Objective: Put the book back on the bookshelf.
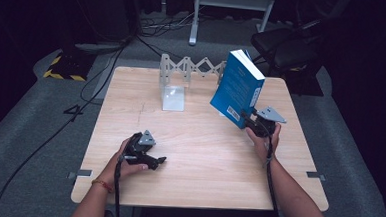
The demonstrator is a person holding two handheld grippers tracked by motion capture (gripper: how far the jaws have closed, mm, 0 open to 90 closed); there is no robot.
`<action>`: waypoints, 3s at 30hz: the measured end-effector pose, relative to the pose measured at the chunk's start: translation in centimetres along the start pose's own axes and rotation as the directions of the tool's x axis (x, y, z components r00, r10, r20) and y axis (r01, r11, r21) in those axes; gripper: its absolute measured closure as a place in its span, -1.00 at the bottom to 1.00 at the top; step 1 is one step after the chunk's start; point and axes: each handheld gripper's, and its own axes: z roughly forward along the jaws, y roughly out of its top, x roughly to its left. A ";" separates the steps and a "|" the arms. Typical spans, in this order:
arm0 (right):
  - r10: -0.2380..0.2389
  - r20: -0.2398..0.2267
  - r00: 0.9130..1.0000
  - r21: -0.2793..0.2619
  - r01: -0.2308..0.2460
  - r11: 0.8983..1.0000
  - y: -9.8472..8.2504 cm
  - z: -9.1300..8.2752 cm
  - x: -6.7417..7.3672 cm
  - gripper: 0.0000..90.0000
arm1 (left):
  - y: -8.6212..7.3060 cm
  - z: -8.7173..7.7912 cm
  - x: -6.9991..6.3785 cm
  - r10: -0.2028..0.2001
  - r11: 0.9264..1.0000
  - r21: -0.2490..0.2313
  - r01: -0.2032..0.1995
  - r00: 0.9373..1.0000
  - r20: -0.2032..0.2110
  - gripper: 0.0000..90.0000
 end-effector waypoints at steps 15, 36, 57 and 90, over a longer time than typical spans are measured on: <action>-0.043 -0.094 0.995 0.143 0.056 0.988 -2.4 -0.6 -0.4 0.30 | 0.0 0.0 0.0 -0.002 1.000 0.000 0.002 1.000 -0.004 -0.66; -0.141 -0.076 0.987 0.185 0.153 0.971 -2.6 -1.2 0.8 0.55 | 0.0 0.0 -0.1 0.004 1.000 0.001 -0.004 1.000 0.004 -0.66; -0.210 -0.230 0.950 0.231 0.263 0.937 3.2 -6.9 -1.2 -0.37 | 0.0 0.0 -0.1 0.002 1.000 0.001 -0.002 1.000 0.002 -0.66; 0.001 -0.185 0.983 0.391 0.072 0.918 -8.1 -16.4 -8.5 -0.45 | -0.1 -0.1 -0.6 -0.024 1.000 0.003 0.024 1.000 -0.015 -0.67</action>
